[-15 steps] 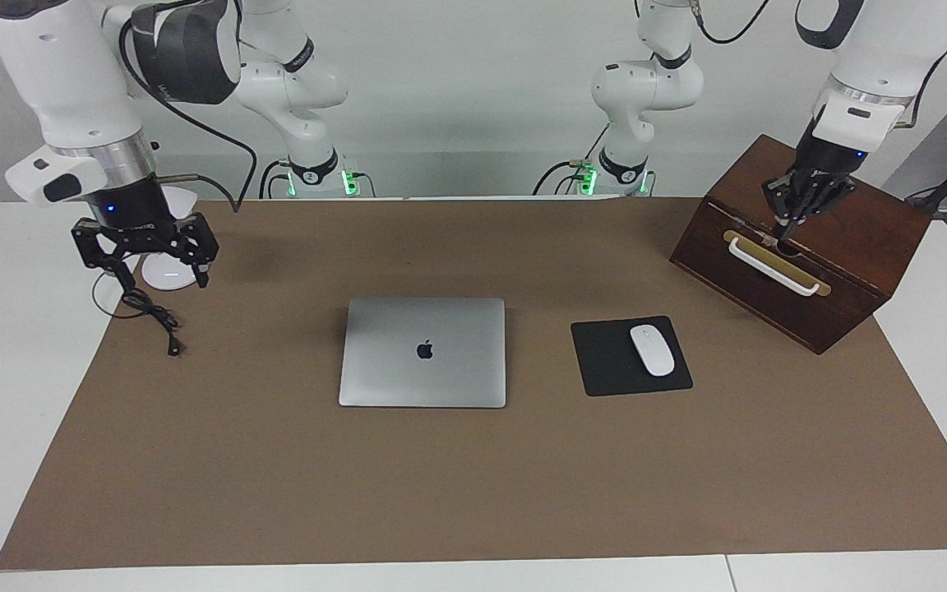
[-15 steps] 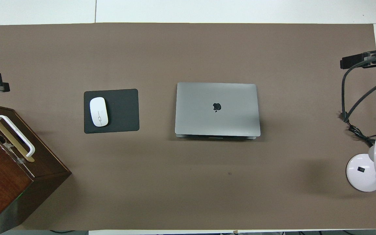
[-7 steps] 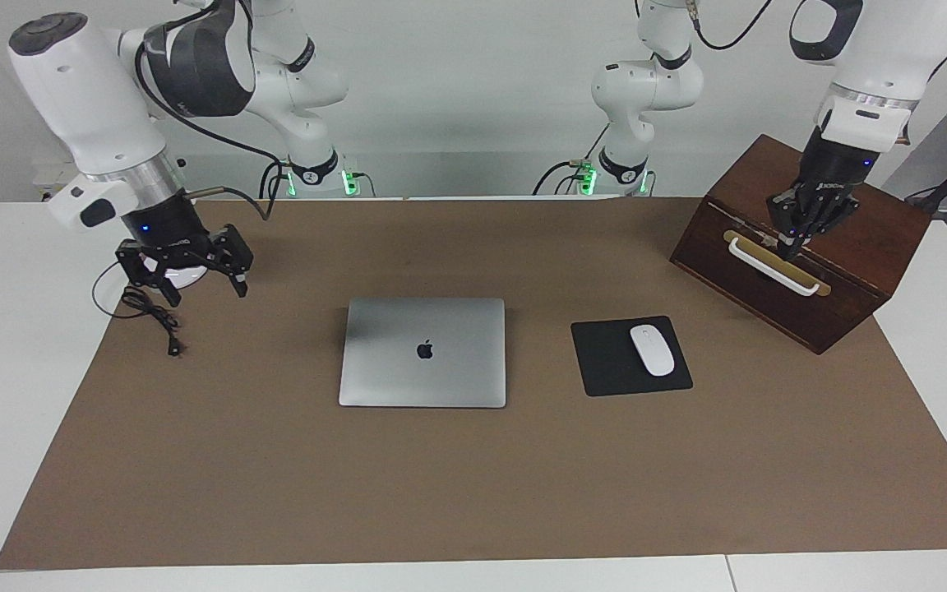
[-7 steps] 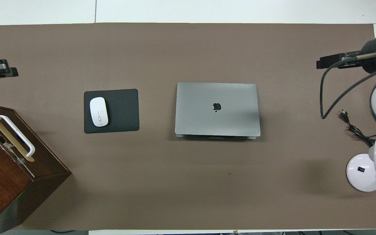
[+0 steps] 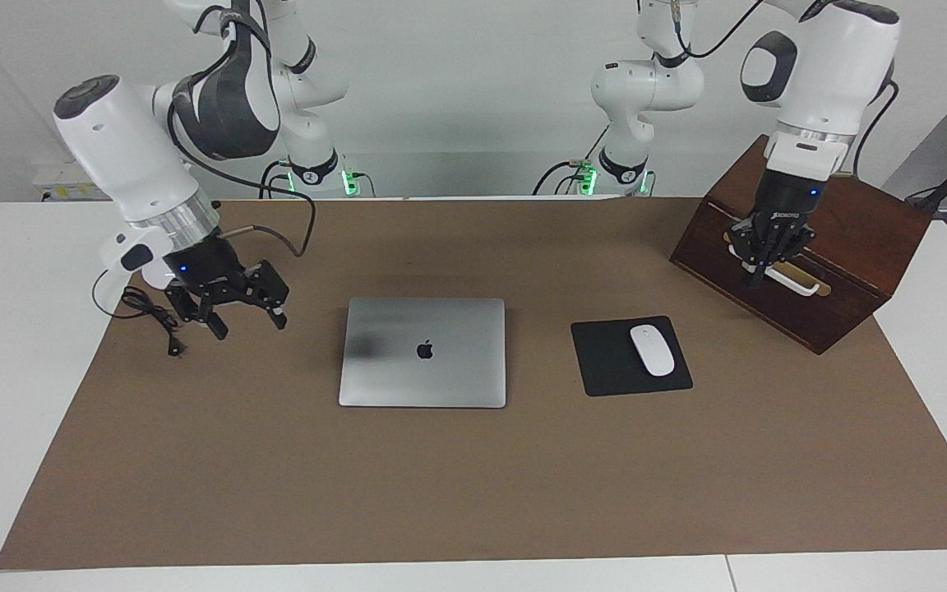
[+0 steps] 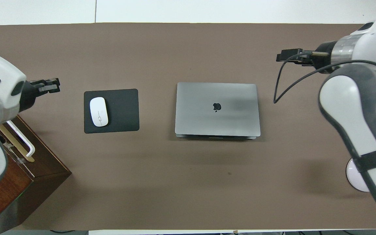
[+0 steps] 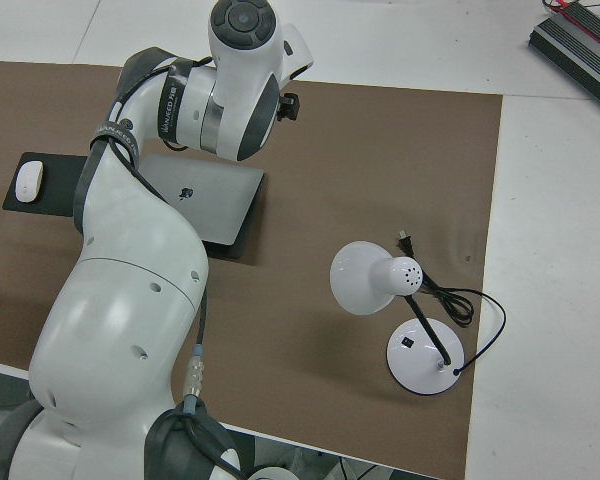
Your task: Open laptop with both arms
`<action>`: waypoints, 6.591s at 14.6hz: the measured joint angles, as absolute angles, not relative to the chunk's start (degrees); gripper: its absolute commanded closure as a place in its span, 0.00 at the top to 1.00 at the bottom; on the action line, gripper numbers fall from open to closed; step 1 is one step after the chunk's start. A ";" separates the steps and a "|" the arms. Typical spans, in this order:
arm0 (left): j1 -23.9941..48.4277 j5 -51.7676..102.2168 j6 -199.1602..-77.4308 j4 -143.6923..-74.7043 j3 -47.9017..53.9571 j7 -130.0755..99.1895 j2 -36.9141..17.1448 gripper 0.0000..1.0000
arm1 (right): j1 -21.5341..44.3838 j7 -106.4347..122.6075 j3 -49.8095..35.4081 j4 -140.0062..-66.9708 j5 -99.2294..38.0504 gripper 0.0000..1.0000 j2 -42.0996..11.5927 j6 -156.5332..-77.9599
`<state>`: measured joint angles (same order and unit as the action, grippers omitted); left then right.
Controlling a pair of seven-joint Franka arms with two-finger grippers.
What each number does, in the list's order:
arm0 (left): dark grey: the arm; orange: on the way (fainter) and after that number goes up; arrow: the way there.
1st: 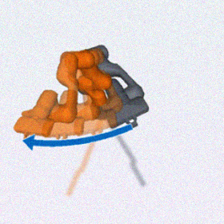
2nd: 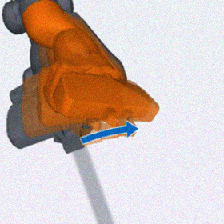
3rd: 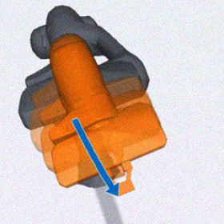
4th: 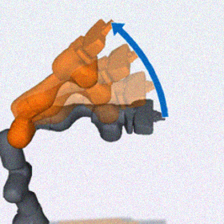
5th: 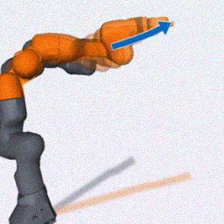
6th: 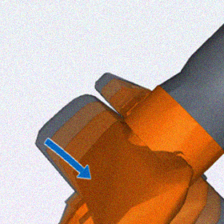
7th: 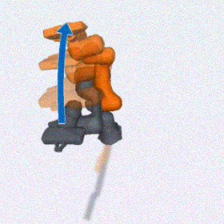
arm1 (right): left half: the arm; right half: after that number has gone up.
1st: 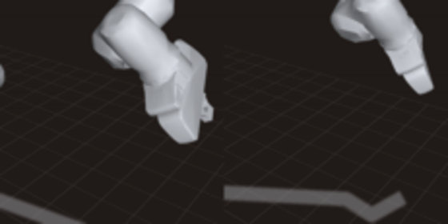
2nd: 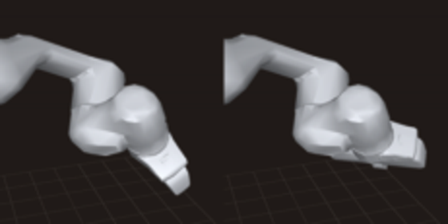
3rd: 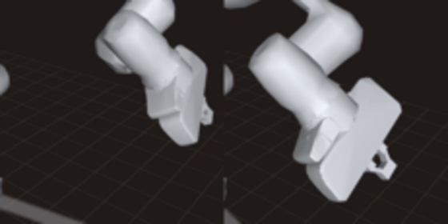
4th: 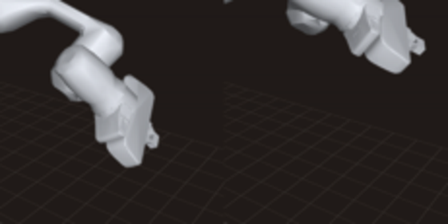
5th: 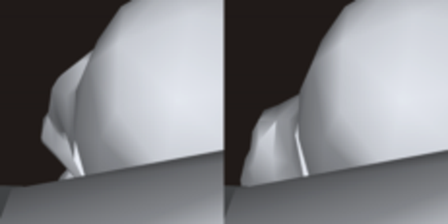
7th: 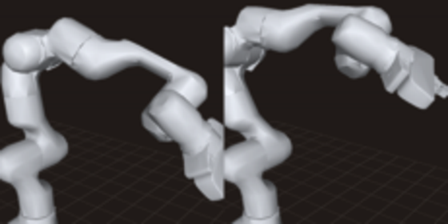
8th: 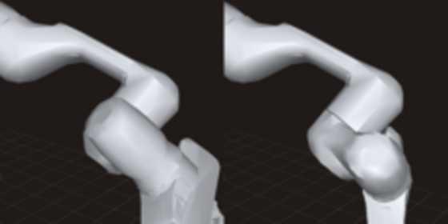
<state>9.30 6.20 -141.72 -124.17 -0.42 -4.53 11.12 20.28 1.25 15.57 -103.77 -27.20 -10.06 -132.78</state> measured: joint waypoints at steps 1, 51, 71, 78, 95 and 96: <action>10.27 6.20 -145.35 -127.55 -0.42 -4.26 11.97 0.00 | 22.24 -0.48 15.56 -106.15 -30.66 1.00 -10.22 -136.21; 40.50 -1.22 -199.54 -144.23 -1.61 -2.56 -13.56 0.00 | 43.26 -19.28 13.08 -153.05 -55.49 1.00 13.43 -174.32; 38.54 -5.50 -199.61 -142.11 -1.42 -2.25 -15.93 0.00 | 46.94 -21.29 12.93 -146.50 -71.96 1.00 4.69 -176.86; 38.55 -5.52 -199.61 -142.10 -1.42 -2.03 -15.94 0.00 | 46.94 -21.29 13.89 -143.88 -71.96 1.00 2.19 -176.86; 38.62 -5.56 -199.61 -142.12 -1.41 -1.55 -15.97 0.00 | 48.32 -21.23 14.01 -143.42 -75.19 1.00 1.64 -176.86; 38.63 -5.56 -199.61 -142.12 -1.41 -1.54 -15.97 0.00 | 48.69 -21.23 14.00 -143.44 -75.41 1.00 1.59 -176.86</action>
<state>38.63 -5.56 -199.61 -142.12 -1.41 -1.54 -15.97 48.69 -21.23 14.00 -143.44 -75.41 1.59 -176.86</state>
